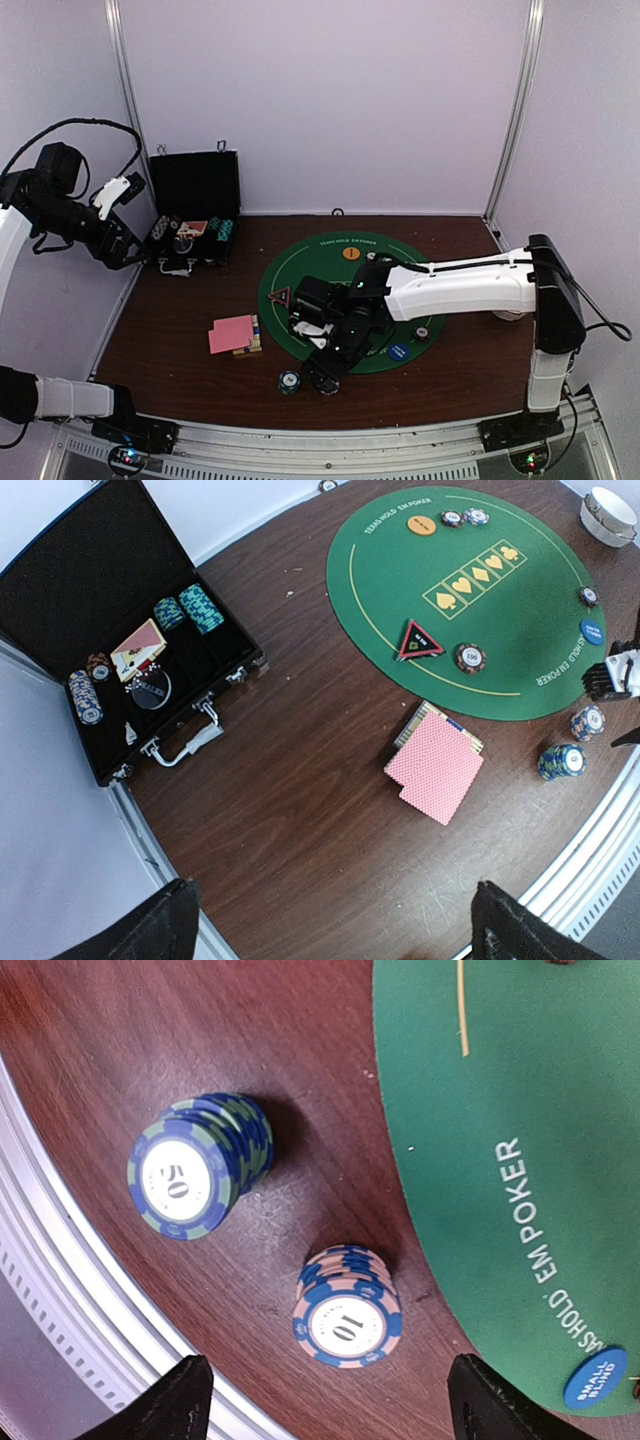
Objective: Distribute texas hold em gaming equipment
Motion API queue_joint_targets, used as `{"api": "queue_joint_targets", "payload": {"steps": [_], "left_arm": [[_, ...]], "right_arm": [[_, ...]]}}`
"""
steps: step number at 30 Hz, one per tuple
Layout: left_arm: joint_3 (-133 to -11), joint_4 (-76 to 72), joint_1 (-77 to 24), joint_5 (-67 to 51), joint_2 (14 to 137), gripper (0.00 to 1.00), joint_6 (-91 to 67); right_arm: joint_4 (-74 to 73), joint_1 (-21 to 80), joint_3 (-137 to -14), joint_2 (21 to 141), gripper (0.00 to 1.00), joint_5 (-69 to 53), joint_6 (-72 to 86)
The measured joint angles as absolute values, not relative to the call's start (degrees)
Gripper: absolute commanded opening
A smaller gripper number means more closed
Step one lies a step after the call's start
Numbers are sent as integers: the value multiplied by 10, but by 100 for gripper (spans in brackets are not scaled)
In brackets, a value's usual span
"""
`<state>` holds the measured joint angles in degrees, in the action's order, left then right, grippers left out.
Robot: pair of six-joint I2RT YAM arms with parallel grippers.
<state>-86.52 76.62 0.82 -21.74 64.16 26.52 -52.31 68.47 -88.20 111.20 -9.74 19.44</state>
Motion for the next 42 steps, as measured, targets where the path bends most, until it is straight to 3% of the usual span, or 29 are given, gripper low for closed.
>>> {"api": "queue_joint_targets", "payload": {"steps": [18,34,42], "left_arm": [[-865,766,8,-217,642,98,265],[-865,766,8,-217,642,98,265],[-865,766,8,-217,641,97,265]], "right_arm": [[-508,686,-877,1157,76,-103,183],[-505,684,-877,1170,54,-92,181],[-505,683,-877,1170,49,-91,181]]}}
